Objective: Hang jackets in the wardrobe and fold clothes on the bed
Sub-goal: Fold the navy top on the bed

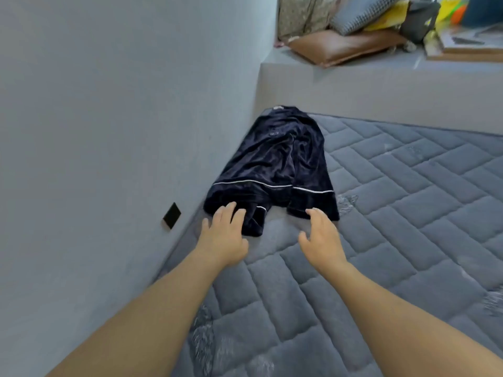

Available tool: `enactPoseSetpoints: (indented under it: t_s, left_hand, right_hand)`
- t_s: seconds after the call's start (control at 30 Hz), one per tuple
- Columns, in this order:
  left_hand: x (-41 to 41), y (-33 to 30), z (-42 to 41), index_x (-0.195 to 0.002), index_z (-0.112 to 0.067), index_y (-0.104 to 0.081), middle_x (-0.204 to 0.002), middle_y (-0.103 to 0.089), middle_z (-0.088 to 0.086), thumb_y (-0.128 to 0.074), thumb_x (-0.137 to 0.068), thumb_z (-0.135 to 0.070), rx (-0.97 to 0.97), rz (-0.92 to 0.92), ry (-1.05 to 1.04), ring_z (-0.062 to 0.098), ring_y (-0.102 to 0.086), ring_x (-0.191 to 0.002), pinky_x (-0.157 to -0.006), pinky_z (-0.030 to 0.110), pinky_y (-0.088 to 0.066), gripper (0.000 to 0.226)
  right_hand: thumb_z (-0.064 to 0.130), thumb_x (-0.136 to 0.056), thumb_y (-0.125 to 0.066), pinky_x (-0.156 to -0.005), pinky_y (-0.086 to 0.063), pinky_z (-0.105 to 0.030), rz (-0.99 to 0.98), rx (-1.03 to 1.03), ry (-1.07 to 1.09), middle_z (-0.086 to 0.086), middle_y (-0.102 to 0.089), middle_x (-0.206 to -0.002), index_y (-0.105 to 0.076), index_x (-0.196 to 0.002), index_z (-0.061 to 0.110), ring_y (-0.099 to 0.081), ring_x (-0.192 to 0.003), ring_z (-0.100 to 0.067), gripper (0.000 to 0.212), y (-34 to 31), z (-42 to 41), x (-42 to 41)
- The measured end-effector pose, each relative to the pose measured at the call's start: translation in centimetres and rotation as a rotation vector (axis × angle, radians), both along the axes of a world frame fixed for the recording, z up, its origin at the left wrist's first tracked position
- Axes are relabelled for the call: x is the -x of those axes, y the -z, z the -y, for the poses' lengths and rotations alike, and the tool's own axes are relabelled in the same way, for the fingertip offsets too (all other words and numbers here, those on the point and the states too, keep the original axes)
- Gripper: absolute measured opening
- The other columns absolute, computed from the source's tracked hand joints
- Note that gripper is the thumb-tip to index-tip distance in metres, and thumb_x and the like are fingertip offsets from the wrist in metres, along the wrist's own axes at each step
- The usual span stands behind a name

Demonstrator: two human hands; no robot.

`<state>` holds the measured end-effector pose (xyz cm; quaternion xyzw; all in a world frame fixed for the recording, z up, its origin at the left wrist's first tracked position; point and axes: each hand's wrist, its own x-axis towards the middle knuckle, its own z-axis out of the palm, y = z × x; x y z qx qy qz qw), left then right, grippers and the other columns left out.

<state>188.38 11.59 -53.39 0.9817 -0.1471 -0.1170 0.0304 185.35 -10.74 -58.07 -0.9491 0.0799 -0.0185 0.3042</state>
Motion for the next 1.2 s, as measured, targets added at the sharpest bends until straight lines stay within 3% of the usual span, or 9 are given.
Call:
enactPoseSetpoints:
  t_s: [0.1,0.2,0.27,0.33,0.53,0.67,0.97,1.07,1.2]
  left_hand:
    - [-8.3,9.1,2.1,-0.151,-0.039,0.003,-0.16,0.018,-0.01,-0.045,-0.093,-0.044,0.071,-0.042,0.011,0.022,0.015,-0.148,-0.114,0.066,-0.007,0.076]
    - [-14.8,18.6,4.3,-0.146,-0.05,0.016,-0.155,0.033,-0.011,-0.036,-0.091,-0.066,-0.041,-0.054,0.039,0.026,0.029,-0.144,-0.105,0.076,0.0,0.077]
    - [-16.5,23.9,4.6,-0.149,-0.048,0.0,-0.158,0.027,-0.003,-0.029,-0.086,-0.073,-0.192,0.09,0.073,0.033,0.026,-0.144,-0.099,0.081,0.005,0.074]
    - [-16.9,27.3,5.5,-0.144,-0.041,-0.028,-0.16,-0.001,0.006,-0.035,-0.081,-0.07,-0.123,0.282,0.033,0.038,0.004,-0.147,-0.096,0.083,0.002,0.07]
    - [-17.9,26.3,6.1,-0.128,-0.029,-0.048,-0.14,-0.033,0.011,-0.046,-0.085,-0.06,-0.06,0.361,0.026,0.041,-0.029,-0.13,-0.092,0.081,-0.021,0.053]
    - [-19.4,25.7,7.5,-0.105,-0.022,-0.056,-0.116,-0.048,0.009,-0.048,-0.09,-0.05,-0.098,0.45,0.011,0.037,-0.043,-0.104,-0.078,0.057,-0.037,0.032]
    - [-16.3,20.9,7.5,-0.077,-0.016,-0.053,-0.063,-0.061,0.005,-0.055,-0.09,-0.034,0.038,0.386,0.116,0.031,-0.059,-0.063,-0.06,0.034,-0.032,0.022]
    - [-8.9,20.4,6.5,-0.07,-0.017,-0.056,-0.049,-0.055,0.003,-0.068,-0.081,-0.034,0.01,0.345,0.114,0.028,-0.056,-0.046,-0.05,0.028,-0.028,0.023]
    - [-1.1,21.3,5.4,-0.07,-0.022,-0.054,-0.051,-0.057,0.0,-0.066,-0.078,-0.041,-0.069,0.32,0.047,0.025,-0.057,-0.048,-0.049,0.027,-0.025,0.023]
  right_hand:
    - [0.034,-0.096,-0.053,-0.121,-0.011,-0.043,-0.057,0.209,0.004,-0.007,-0.016,-0.161,-0.025,-0.153,0.014,-0.016,-0.148,-0.021,0.067,10.7,1.3,-5.2]
    - [0.049,-0.091,-0.047,-0.121,-0.011,-0.047,0.002,0.361,0.144,-0.01,-0.018,-0.161,-0.03,-0.152,0.013,-0.022,-0.146,-0.026,0.073,20.1,2.9,-6.6]
    - [0.054,-0.085,-0.046,-0.121,-0.009,-0.045,0.066,0.352,0.216,-0.008,-0.02,-0.16,-0.03,-0.152,0.016,-0.029,-0.142,-0.027,0.079,23.4,3.0,-8.0]
    - [0.055,-0.082,-0.048,-0.12,-0.006,-0.044,0.067,0.368,0.255,-0.008,-0.018,-0.161,-0.027,-0.153,0.02,-0.031,-0.141,-0.029,0.082,24.2,4.0,-9.5]
    - [0.053,-0.083,-0.047,-0.12,-0.012,-0.049,-0.032,0.419,0.272,-0.008,-0.022,-0.161,-0.032,-0.152,0.019,-0.032,-0.139,-0.03,0.078,22.7,3.9,-9.7]
    - [0.053,-0.084,-0.046,-0.119,-0.014,-0.05,-0.025,0.411,0.275,-0.004,-0.028,-0.158,-0.032,-0.151,0.02,-0.035,-0.136,-0.03,0.076,23.2,4.0,-10.0]
    - [0.058,-0.09,-0.05,-0.117,-0.011,-0.043,0.059,0.31,0.307,0.001,-0.036,-0.138,-0.023,-0.154,0.026,-0.033,-0.13,-0.023,0.076,23.5,4.3,-9.5]
    - [0.052,-0.092,-0.053,-0.116,-0.008,-0.039,0.099,0.253,0.315,-0.002,-0.04,-0.129,-0.04,-0.144,0.03,-0.036,-0.127,-0.025,0.058,23.4,4.7,-9.4]
    - [0.028,-0.088,-0.057,-0.102,-0.025,-0.041,0.21,0.21,0.349,-0.006,-0.047,-0.117,-0.062,-0.111,0.022,-0.042,-0.108,-0.031,0.024,21.9,5.2,-9.6]
